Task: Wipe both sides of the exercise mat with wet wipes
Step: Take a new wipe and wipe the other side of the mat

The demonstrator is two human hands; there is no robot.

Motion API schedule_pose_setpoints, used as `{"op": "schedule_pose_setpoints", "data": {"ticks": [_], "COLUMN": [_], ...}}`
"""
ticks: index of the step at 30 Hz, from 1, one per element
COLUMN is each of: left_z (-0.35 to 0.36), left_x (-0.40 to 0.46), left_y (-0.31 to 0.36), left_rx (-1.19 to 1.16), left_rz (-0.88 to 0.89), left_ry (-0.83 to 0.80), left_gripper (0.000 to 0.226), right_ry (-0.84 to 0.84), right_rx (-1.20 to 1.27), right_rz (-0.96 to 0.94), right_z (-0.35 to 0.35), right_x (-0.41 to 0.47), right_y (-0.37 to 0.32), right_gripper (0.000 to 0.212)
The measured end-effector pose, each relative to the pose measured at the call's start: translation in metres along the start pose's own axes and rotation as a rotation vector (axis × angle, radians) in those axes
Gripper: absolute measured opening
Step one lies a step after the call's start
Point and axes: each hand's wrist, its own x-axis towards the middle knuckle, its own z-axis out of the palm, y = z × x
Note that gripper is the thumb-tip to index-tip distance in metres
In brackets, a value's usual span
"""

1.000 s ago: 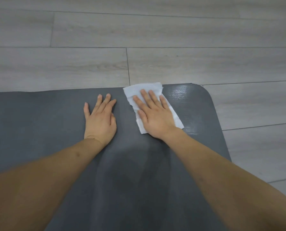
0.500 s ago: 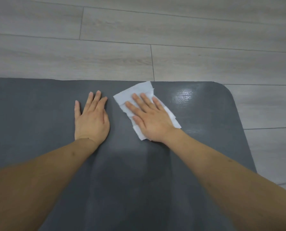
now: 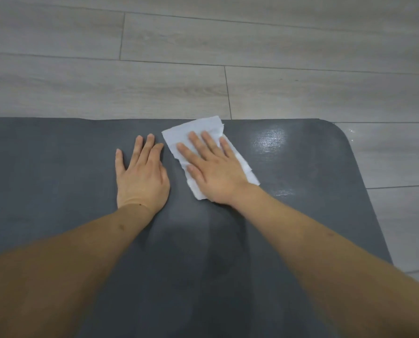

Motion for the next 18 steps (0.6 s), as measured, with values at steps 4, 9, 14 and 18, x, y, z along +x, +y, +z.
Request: {"op": "schedule_pose_setpoints", "data": {"ticks": [4, 9, 14, 18], "left_z": [-0.001, -0.003, -0.005, -0.006], "left_x": [0.0, 0.001, -0.003, -0.002], "left_y": [0.004, 0.004, 0.0, 0.006], "left_rx": [0.0, -0.011, -0.007, 0.021], "left_rz": [0.0, 0.004, 0.014, 0.02], "left_ry": [0.004, 0.007, -0.008, -0.011], "left_gripper": [0.056, 0.053, 0.056, 0.055], "right_ry": [0.021, 0.058, 0.001, 0.065], "right_rx": [-0.037, 0.013, 0.048, 0.041], "right_rz": [0.353, 0.475, -0.036, 0.367], "right_z": [-0.015, -0.008, 0.01, -0.007], "right_x": [0.0, 0.012, -0.031, -0.063], "right_y": [0.087, 0.056, -0.014, 0.102], "right_gripper": [0.057, 0.059, 0.054, 0.058]}}
